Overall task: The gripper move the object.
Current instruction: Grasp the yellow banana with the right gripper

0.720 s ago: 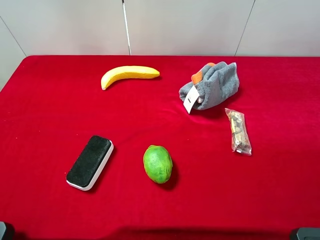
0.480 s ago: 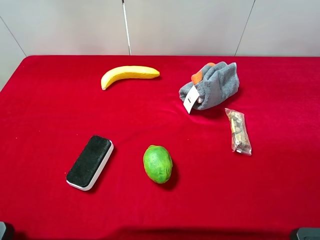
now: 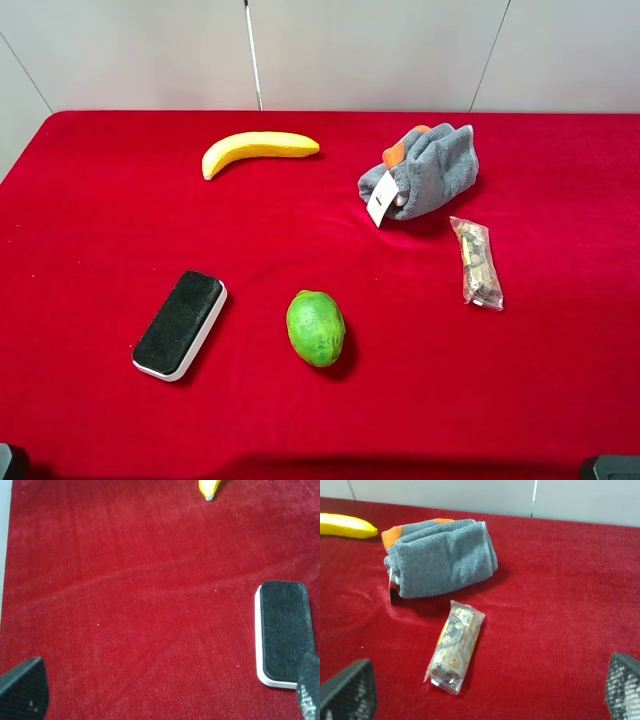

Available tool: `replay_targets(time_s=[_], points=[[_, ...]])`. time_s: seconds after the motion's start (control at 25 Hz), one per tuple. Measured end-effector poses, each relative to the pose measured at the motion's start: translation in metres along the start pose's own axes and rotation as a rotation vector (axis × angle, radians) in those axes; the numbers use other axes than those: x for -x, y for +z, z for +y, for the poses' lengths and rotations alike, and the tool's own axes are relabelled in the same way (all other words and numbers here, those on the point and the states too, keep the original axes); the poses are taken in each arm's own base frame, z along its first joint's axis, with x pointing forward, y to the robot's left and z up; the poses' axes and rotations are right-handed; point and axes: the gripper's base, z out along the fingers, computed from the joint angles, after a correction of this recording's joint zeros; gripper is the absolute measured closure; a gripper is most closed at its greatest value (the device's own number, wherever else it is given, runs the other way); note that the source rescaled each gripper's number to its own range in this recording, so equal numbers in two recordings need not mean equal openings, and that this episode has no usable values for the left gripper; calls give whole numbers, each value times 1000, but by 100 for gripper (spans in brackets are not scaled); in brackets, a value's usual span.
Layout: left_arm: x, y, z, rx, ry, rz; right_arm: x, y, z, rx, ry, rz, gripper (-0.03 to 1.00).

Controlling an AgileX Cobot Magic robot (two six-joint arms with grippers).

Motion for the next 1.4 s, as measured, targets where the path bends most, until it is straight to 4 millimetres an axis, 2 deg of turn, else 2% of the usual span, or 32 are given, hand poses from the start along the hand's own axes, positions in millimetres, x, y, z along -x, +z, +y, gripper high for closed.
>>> replay_targets(time_s=[1.4], points=[[0, 0, 0, 0, 0, 0, 0, 0, 0, 0, 0, -1, -3]])
